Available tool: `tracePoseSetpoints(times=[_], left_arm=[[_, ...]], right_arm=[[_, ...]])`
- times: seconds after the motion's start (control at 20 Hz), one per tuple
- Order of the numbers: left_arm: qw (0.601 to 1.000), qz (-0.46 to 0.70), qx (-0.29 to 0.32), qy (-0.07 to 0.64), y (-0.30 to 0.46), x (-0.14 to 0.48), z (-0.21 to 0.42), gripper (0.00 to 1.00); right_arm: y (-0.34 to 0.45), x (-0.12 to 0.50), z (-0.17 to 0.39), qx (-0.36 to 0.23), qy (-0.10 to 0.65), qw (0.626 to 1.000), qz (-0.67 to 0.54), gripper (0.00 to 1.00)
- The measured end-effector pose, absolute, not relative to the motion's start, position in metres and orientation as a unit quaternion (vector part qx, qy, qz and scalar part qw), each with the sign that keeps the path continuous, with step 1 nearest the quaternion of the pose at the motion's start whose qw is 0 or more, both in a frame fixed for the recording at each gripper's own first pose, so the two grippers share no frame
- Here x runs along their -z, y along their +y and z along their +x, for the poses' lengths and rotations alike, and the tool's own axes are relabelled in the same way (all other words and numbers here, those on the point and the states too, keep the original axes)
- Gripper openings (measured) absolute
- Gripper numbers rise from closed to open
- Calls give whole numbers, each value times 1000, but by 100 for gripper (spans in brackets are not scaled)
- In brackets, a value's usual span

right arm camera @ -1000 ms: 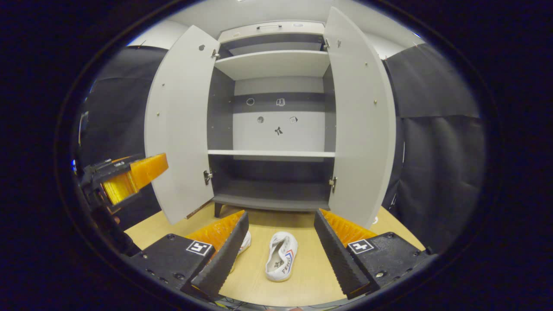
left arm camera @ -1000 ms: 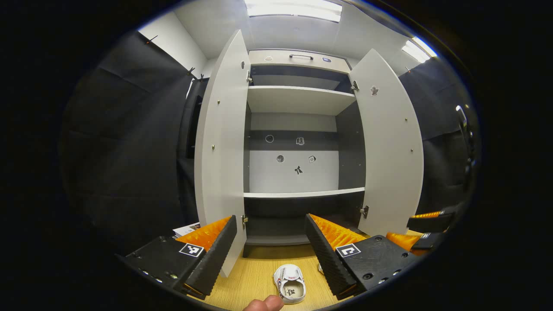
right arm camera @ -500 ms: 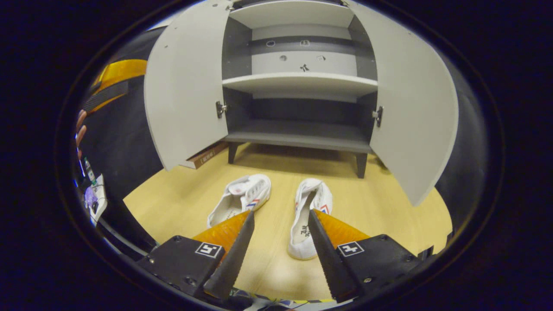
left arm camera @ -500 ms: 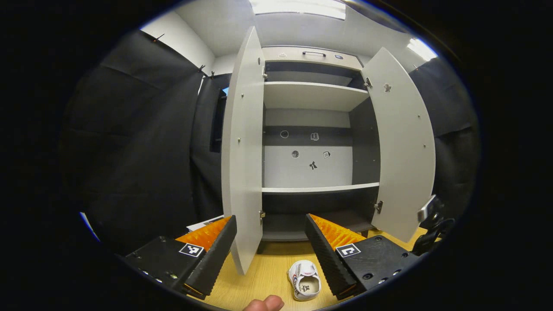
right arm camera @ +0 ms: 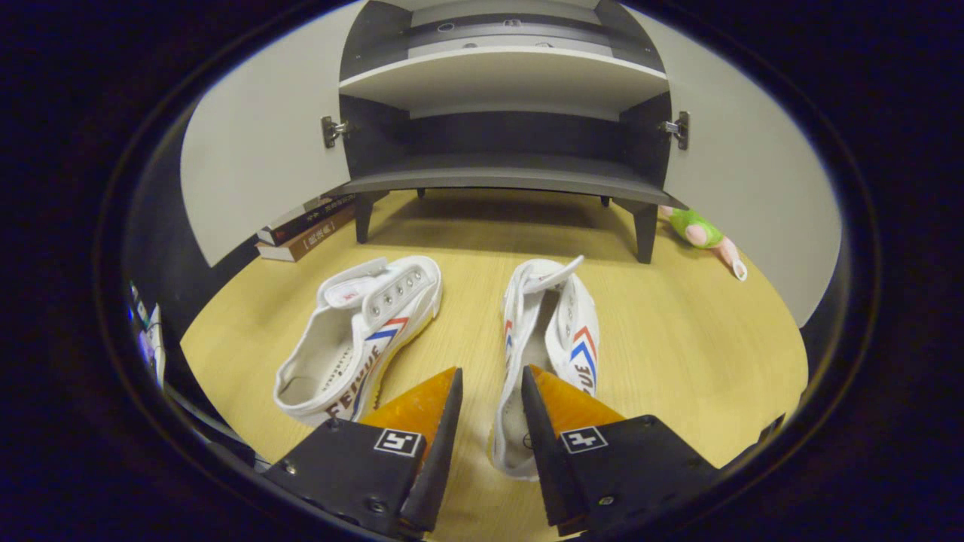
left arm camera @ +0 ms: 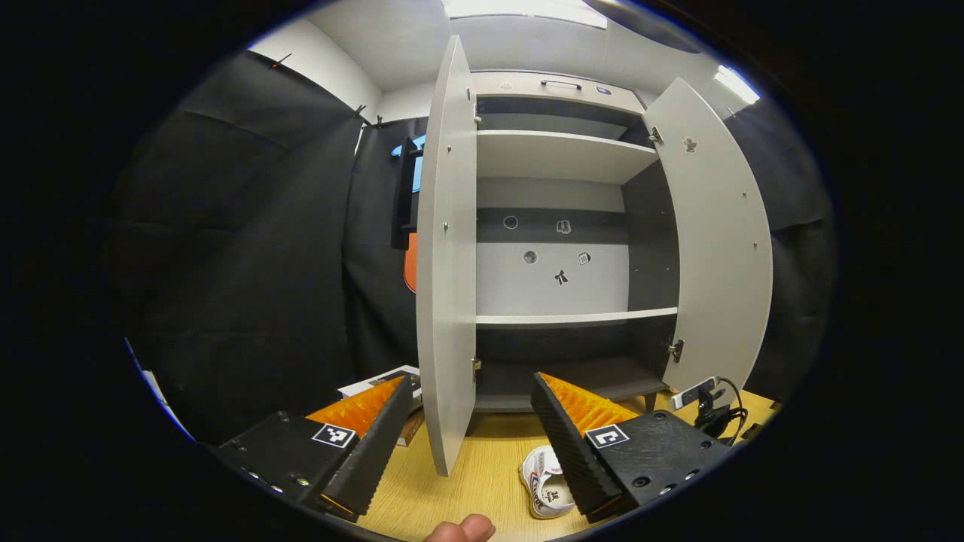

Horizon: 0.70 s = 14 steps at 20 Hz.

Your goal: Grab one shoe with the right hand and put it into the shoe cabinet, grab the other shoe with the left hand and put it into the shoe cabinet; then close the right door with the right hand and the left door with the left hand.

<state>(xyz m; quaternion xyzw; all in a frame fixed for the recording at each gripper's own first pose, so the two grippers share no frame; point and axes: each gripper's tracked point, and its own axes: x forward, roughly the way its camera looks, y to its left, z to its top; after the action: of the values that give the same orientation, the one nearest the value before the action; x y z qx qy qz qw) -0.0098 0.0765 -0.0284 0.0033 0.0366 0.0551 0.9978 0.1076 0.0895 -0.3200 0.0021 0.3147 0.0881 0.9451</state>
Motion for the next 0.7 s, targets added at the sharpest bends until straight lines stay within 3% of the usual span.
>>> tracePoseSetpoints(times=[0.05, 0.1, 0.15, 0.35, 0.5, 0.7], left_arm=[[998, 3, -55, 38, 77, 29, -8, 95], [998, 4, -54, 38, 78, 30, -7, 95], [998, 6, -54, 39, 79, 31, -6, 95], [997, 9, -55, 48, 81, 38, -2, 95], [997, 12, -53, 53, 80, 43, -1, 95], [998, 9, -44, 45, 71, 41, 4, 95]], right_arm=[[89, 325, 114, -84, 319, 944, 2, 46], [90, 328, 120, -81, 322, 943, 2, 50], [90, 333, 126, -78, 326, 942, 2, 48], [86, 334, 146, -67, 310, 948, -26, 24], [86, 334, 157, -72, 297, 952, -22, 12], [77, 321, 159, -70, 270, 960, -31, 3]])
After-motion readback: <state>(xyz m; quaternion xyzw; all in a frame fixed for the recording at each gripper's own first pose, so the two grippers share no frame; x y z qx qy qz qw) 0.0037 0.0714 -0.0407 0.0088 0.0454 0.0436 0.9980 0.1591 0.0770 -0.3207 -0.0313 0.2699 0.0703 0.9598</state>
